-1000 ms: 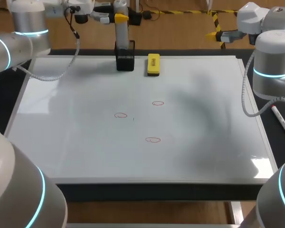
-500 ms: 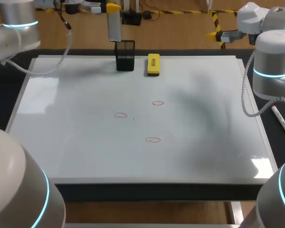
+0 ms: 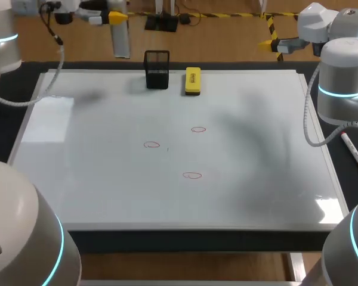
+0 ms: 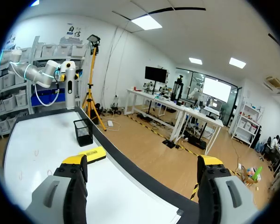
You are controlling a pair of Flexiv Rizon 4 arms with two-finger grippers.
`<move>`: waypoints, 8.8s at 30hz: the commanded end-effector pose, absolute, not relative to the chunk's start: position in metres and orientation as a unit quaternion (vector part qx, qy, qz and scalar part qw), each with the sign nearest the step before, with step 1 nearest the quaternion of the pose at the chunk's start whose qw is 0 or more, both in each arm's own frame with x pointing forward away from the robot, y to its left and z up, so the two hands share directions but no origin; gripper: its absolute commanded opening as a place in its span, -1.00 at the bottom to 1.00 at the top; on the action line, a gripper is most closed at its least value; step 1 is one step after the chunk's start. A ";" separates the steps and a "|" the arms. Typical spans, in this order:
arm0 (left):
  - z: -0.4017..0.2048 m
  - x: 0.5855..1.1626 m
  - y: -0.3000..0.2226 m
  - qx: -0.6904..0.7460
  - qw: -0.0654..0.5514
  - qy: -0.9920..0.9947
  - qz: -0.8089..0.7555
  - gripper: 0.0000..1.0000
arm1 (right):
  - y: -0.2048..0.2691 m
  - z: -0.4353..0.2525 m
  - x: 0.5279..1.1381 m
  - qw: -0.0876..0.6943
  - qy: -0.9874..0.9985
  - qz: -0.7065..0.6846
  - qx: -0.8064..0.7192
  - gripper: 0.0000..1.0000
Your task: Pick up the inspection probe, press it on each red-marked spot on the whiteboard one by one, put down the probe, pick up the eraser, and wipe off all the red marks.
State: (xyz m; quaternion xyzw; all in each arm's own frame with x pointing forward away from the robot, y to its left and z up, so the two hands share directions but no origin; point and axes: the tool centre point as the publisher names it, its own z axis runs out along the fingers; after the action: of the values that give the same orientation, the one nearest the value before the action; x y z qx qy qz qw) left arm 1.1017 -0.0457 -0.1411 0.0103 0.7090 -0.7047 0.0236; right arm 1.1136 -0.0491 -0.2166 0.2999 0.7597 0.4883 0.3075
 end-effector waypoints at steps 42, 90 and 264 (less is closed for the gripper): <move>-0.178 1.047 0.028 -0.157 0.158 0.706 -0.672 -1.00 | -0.049 -0.216 1.114 0.307 0.760 0.488 0.300 1.00; -0.178 1.047 0.028 -0.157 0.158 0.706 -0.672 -1.00 | 0.077 -0.297 1.169 0.032 0.969 0.079 -0.233 1.00; -0.178 1.047 0.028 -0.157 0.158 0.706 -0.672 -1.00 | -0.056 -0.384 0.972 -0.017 0.888 0.042 -0.457 -1.00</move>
State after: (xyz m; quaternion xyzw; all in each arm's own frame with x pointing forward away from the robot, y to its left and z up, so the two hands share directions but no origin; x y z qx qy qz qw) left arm 1.0475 0.0284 -0.1792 -0.1568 0.7062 -0.6723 0.1574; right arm 0.9775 -0.0508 -0.3855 -0.4552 0.8890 0.0367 -0.0348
